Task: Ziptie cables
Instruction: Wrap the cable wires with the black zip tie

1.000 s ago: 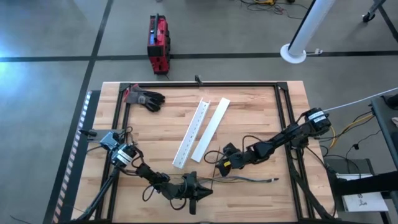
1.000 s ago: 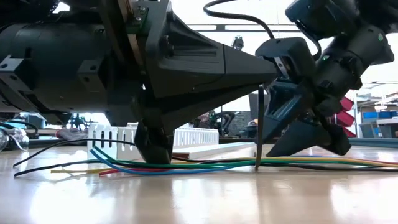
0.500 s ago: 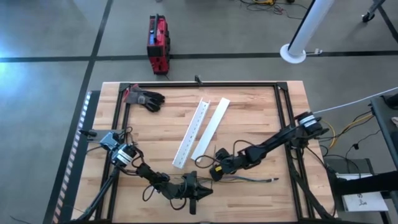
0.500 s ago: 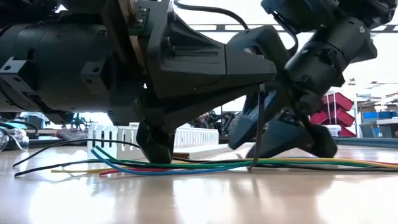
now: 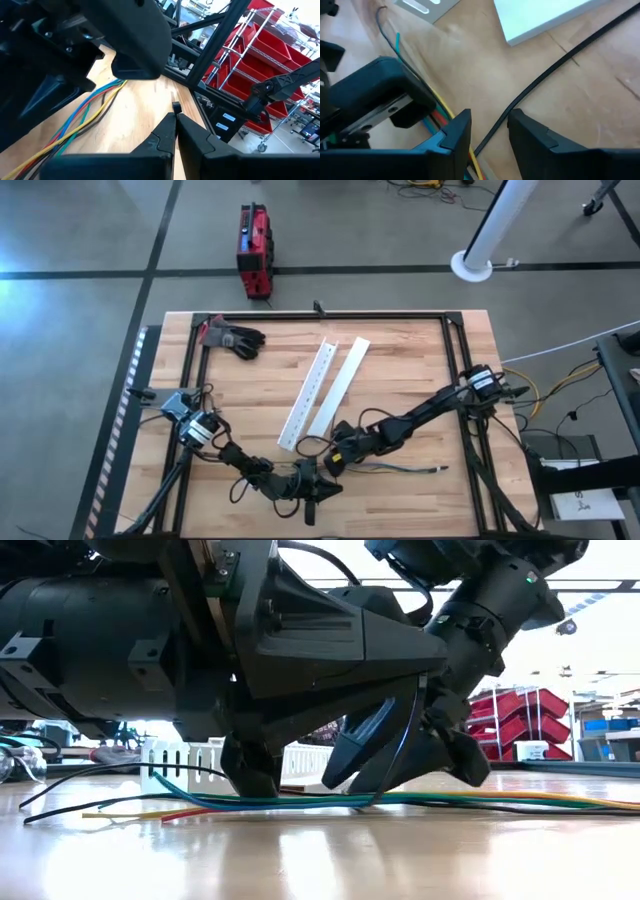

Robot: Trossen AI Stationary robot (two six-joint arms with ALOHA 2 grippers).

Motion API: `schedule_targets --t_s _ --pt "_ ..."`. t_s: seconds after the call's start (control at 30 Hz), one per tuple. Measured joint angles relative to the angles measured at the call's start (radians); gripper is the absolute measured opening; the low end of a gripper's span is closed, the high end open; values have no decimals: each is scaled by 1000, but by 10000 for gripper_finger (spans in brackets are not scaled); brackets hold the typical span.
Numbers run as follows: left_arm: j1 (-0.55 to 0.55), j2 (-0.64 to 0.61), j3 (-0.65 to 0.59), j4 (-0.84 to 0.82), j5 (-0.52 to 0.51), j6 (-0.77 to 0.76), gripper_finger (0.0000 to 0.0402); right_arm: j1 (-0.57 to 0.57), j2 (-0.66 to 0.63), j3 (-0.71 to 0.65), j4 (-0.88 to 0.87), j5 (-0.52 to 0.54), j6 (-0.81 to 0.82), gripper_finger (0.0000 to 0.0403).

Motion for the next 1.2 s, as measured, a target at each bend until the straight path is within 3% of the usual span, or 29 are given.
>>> schedule_targets --t_s 0.33,0.53,0.93,1.2 --pt "0 0 1 8 25 11 0 -42 7 31 -87 15 -123 101" --pt "-3 0 1 8 48 13 0 -86 -8 29 -134 99 -206 110" --pt "-7 -2 1 -26 61 40 0 -174 -10 28 -128 40 -303 138" --pt "-7 -2 1 -29 65 42 0 -159 -10 28 -127 37 -363 107"
